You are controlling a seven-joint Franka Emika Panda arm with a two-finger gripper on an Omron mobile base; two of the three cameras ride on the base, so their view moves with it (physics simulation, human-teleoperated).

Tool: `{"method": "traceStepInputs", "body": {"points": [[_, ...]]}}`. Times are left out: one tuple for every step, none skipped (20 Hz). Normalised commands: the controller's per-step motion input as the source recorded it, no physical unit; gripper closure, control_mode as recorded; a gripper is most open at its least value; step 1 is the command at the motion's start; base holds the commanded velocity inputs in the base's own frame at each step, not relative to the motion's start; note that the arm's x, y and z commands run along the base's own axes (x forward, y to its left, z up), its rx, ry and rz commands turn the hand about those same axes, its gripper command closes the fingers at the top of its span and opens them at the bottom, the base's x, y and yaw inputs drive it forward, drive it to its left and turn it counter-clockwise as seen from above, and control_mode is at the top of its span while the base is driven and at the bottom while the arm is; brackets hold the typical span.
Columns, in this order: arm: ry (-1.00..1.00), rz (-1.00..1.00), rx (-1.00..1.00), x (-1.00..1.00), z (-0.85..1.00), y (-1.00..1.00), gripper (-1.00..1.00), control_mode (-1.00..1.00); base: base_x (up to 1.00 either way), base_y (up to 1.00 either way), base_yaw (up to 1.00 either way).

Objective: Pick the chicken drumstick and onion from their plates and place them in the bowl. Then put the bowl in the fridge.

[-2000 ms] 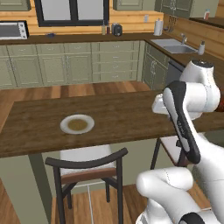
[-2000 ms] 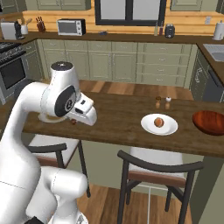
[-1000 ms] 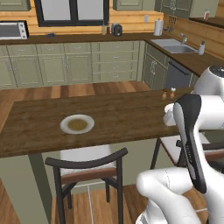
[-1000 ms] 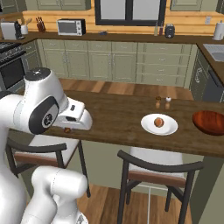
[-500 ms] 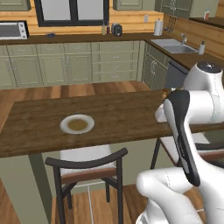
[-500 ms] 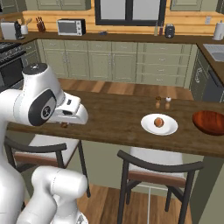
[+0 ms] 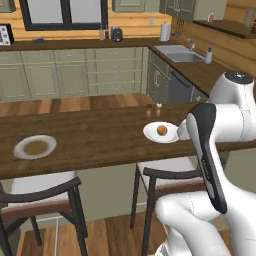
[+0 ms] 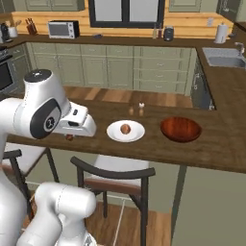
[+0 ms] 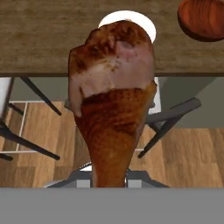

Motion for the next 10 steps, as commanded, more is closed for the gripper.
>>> {"method": "traceStepInputs", "body": {"points": [[0.0, 0.0, 0.0, 0.0, 0.0, 0.0, 1.0, 1.0, 0.0, -1.0, 0.0], [0.0, 0.0, 0.0, 0.0, 0.0, 0.0, 1.0, 1.0, 0.0, -1.0, 0.0], [0.0, 0.0, 0.0, 0.0, 0.0, 0.0, 1.0, 1.0, 0.0, -0.97, 0.0], [0.0, 0.0, 0.0, 0.0, 0.0, 0.0, 1.0, 1.0, 0.02, -0.9, 0.0], [0.0, 0.0, 0.0, 0.0, 0.0, 0.0, 1.0, 1.0, 0.26, -0.68, 0.0], [0.0, 0.0, 0.0, 0.0, 0.0, 0.0, 1.0, 1.0, 0.37, -0.55, 0.0], [0.0, 0.0, 0.0, 0.0, 0.0, 0.0, 1.0, 1.0, 0.46, -0.46, 0.0], [0.0, 0.0, 0.0, 0.0, 0.0, 0.0, 1.0, 1.0, 0.5, -0.41, 0.0], [0.0, 0.0, 0.0, 0.0, 0.0, 0.0, 1.0, 1.0, 0.52, -0.31, 0.0], [0.0, 0.0, 0.0, 0.0, 0.0, 0.0, 1.0, 1.0, 0.54, -0.29, 0.0]]}}
